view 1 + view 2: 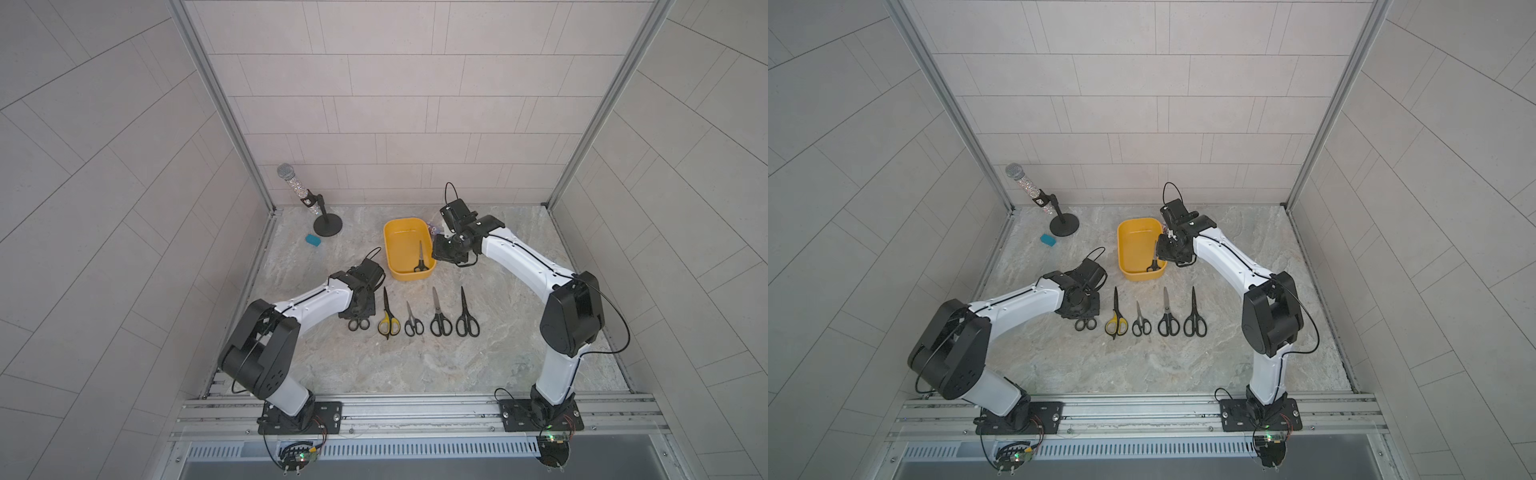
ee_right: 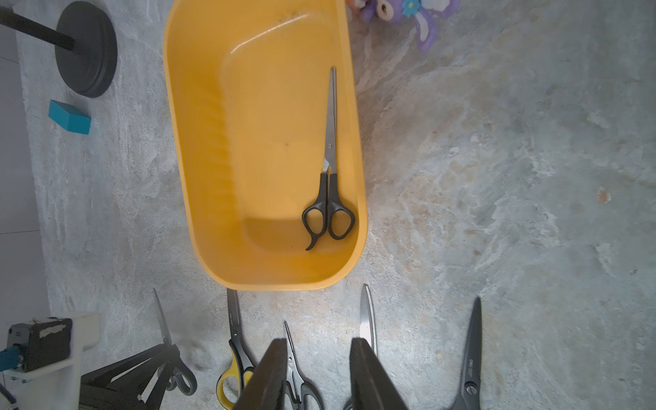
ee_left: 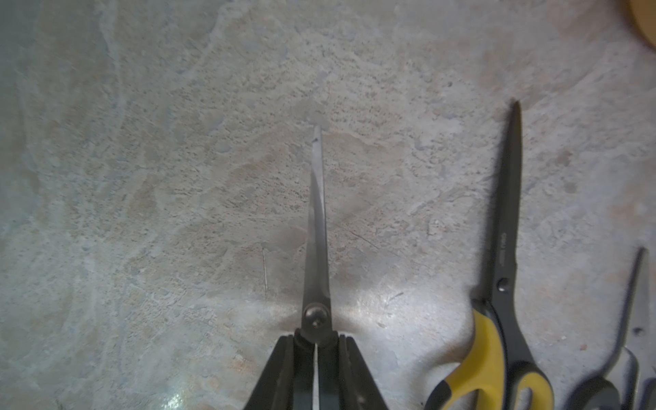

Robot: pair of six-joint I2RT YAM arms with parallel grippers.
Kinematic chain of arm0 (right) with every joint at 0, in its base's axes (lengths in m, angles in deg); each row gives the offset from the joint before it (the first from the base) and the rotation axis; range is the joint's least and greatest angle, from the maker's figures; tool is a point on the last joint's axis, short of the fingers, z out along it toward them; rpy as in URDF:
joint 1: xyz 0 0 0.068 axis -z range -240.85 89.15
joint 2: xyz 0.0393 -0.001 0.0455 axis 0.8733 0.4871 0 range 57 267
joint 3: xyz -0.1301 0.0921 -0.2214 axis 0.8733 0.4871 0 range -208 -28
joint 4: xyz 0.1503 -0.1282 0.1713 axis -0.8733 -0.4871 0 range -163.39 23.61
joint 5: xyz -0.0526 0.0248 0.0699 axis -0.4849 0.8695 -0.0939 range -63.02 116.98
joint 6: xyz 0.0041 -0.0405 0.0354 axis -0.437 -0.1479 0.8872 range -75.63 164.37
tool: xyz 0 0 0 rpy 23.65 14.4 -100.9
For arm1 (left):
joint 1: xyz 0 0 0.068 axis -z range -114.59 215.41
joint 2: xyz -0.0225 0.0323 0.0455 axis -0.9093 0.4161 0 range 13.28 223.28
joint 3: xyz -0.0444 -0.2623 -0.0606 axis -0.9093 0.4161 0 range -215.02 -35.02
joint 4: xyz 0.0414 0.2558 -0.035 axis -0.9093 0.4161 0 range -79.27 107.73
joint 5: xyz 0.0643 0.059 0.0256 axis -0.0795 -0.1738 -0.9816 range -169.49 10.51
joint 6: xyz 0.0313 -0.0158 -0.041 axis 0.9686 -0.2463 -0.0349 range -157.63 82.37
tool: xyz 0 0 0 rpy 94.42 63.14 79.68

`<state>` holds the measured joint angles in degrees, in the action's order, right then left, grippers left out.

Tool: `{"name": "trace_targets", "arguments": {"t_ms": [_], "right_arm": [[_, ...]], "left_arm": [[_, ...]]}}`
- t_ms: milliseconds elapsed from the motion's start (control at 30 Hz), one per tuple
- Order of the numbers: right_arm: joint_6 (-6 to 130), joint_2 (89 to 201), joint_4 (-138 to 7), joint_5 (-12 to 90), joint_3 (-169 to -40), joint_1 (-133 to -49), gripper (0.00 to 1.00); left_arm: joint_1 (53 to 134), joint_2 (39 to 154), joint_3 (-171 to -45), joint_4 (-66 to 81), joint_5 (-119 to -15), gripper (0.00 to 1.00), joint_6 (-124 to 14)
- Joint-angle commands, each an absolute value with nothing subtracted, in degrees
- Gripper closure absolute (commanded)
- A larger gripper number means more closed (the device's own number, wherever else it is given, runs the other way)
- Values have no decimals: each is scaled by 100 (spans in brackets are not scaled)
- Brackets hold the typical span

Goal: Take the scissors out of the storage box
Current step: Place the scissors at the center of the board.

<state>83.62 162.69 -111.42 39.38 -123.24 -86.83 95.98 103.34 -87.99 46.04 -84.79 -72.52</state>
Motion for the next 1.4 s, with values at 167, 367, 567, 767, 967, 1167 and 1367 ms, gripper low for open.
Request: {"name": "trace_targets", "arguments": {"t_ms": [167, 367, 567, 767, 967, 1167, 1367], "right_arm": [[8393, 16295, -11262, 3820, -12456, -8705, 65], [8393, 16295, -11252, 3823, -12449, -8712, 65], [8367, 16295, -11253, 3805, -12441, -8710, 65], [8367, 16316, -11247, 3814, -12446, -8704, 65], [8375, 16340, -11241, 3819, -12450, -8708, 65], [8368, 16346, -11222, 3858, -12464, -8705, 65], [8358, 16335, -11216, 3868, -12467, -8697, 65]], "left_arm": [[9652, 10403, -8635, 4632, -8347, 100, -7140], [9670, 10525, -8600, 4508, -8388, 100, -7138], [9674, 10722, -8635, 4435, -8380, 100, -7094], [9670, 10758, -8661, 4421, -8406, 94, -7068], [9671, 10754, -8694, 4402, -8330, 91, -7024], [9675, 10727, -8846, 4542, -8429, 72, -6989], [9670, 10723, -8993, 4670, -8548, 59, -6957]]}}
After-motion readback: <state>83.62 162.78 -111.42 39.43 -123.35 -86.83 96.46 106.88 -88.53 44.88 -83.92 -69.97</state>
